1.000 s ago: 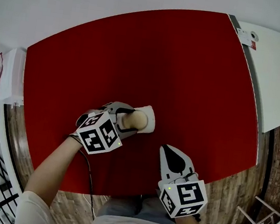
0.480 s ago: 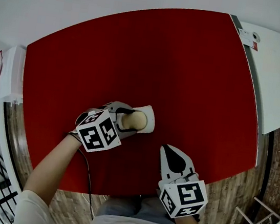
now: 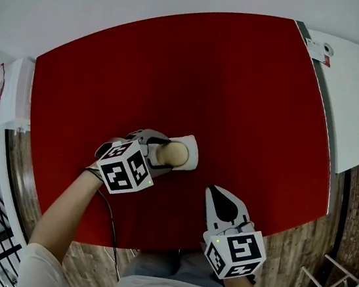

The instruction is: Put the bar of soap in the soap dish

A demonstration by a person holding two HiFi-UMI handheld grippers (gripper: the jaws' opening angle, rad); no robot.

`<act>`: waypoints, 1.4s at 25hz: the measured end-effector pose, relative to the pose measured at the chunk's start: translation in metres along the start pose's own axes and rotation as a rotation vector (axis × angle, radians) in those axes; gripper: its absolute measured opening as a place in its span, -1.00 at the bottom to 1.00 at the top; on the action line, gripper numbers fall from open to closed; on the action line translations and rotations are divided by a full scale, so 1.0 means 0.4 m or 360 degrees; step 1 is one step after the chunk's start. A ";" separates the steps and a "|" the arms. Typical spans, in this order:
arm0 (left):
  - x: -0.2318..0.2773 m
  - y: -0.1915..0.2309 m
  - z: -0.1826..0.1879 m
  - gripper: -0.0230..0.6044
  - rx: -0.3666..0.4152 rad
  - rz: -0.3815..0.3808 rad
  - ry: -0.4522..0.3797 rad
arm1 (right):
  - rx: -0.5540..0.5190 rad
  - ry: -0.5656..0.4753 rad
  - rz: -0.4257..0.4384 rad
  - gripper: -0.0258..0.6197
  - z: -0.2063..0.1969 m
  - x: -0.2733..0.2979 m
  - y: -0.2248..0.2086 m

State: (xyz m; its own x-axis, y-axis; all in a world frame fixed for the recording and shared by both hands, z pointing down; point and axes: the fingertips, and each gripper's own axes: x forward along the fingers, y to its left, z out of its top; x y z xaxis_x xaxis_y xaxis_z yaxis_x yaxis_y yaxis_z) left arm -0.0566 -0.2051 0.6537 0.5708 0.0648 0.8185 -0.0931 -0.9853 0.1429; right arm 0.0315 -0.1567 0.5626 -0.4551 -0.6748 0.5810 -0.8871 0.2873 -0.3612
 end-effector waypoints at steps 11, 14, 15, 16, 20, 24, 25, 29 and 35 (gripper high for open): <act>-0.059 -0.006 0.029 -0.10 -0.0040 0.0116 -0.0052 | -0.0062 -0.0006 0.0034 -0.91 0.023 -0.029 0.028; -0.098 -0.020 0.050 -0.39 -0.0089 0.0174 -0.0095 | -0.0096 -0.0008 0.0046 -0.91 0.040 -0.050 0.038; -0.116 -0.025 0.058 -0.51 -0.0114 0.0201 -0.0117 | -0.0108 -0.0010 0.0050 -0.91 0.047 -0.060 0.045; -0.135 -0.032 0.067 -0.65 -0.0139 0.0230 -0.0141 | -0.0123 -0.0014 0.0055 -0.91 0.055 -0.071 0.052; -0.214 -0.076 0.099 -0.90 -0.0253 0.0319 -0.0210 | -0.0201 -0.0032 0.0080 -0.91 0.093 -0.116 0.075; -0.280 -0.151 0.121 -0.90 -0.0356 0.0425 -0.0216 | -0.0236 -0.0078 0.0090 -0.91 0.143 -0.169 0.094; -0.297 -0.178 0.127 -0.90 -0.0404 0.0456 -0.0239 | -0.0246 -0.0083 0.0089 -0.91 0.150 -0.186 0.103; -0.386 -0.263 0.166 -0.90 -0.0607 0.0670 -0.0407 | -0.0300 -0.0082 0.0088 -0.91 0.171 -0.249 0.138; -0.507 -0.339 0.175 -0.90 -0.0914 0.1085 -0.0691 | -0.0347 -0.0101 0.0100 -0.91 0.162 -0.308 0.173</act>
State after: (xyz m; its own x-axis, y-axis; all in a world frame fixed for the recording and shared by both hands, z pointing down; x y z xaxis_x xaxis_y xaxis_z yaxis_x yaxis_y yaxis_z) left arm -0.1025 -0.0959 0.4294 0.4866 -0.6641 0.5676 -0.8287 -0.5566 0.0592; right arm 0.0310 -0.0977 0.4189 -0.5105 -0.6903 0.5128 -0.8558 0.4657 -0.2251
